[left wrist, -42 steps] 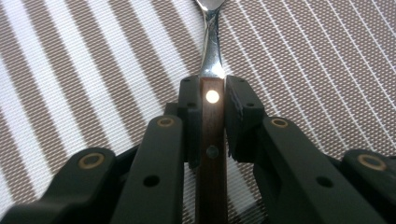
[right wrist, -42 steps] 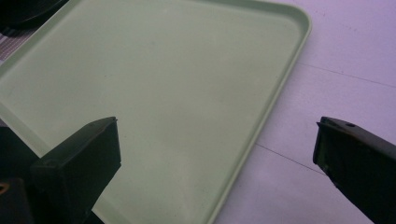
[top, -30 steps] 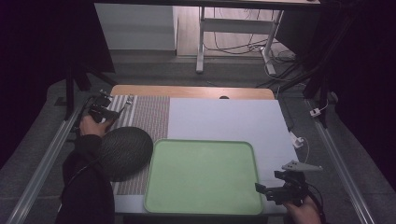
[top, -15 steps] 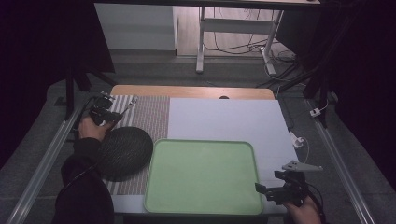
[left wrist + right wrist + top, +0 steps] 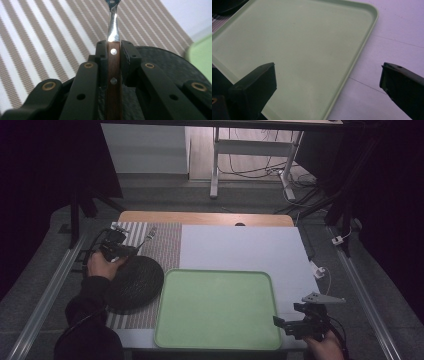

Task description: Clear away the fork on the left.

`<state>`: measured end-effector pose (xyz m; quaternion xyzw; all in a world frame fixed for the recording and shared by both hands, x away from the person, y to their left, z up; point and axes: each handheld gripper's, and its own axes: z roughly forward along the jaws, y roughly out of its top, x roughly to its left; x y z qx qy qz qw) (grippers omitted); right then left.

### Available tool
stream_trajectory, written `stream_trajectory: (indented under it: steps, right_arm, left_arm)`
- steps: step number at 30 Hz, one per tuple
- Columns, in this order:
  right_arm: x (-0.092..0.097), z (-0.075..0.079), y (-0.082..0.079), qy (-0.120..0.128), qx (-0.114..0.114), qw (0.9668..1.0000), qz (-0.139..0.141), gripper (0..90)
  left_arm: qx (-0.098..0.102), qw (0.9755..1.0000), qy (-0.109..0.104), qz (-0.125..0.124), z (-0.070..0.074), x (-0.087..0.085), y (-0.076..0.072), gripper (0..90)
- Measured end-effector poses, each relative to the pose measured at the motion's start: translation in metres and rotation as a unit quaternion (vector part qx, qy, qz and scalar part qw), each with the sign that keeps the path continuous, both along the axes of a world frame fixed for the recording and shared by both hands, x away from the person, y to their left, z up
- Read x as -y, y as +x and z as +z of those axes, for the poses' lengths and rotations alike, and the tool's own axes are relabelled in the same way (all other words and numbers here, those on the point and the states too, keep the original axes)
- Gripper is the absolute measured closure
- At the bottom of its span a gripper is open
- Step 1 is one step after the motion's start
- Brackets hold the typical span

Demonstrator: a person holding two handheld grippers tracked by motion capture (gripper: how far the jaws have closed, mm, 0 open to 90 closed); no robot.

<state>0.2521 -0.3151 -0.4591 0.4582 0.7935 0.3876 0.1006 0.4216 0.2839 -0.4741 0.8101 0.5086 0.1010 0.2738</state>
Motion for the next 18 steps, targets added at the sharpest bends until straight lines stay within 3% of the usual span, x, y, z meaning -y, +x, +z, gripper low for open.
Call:
stream_trajectory:
  steps: [11, 18]
  right_arm:
    - [0.0, 0.0, 0.0, 0.0, 0.001, 1.0, 0.002, 0.8]
    - [0.0, 0.0, 0.0, -0.001, 0.0, 1.0, 0.003, 0.8]
  left_arm:
    - [0.003, 0.9995, -0.002, -0.031, 0.006, 0.023, -0.024, 77.4]
    - [0.004, 0.9986, -0.018, -0.05, 0.01, 0.037, -0.04, 77.4]
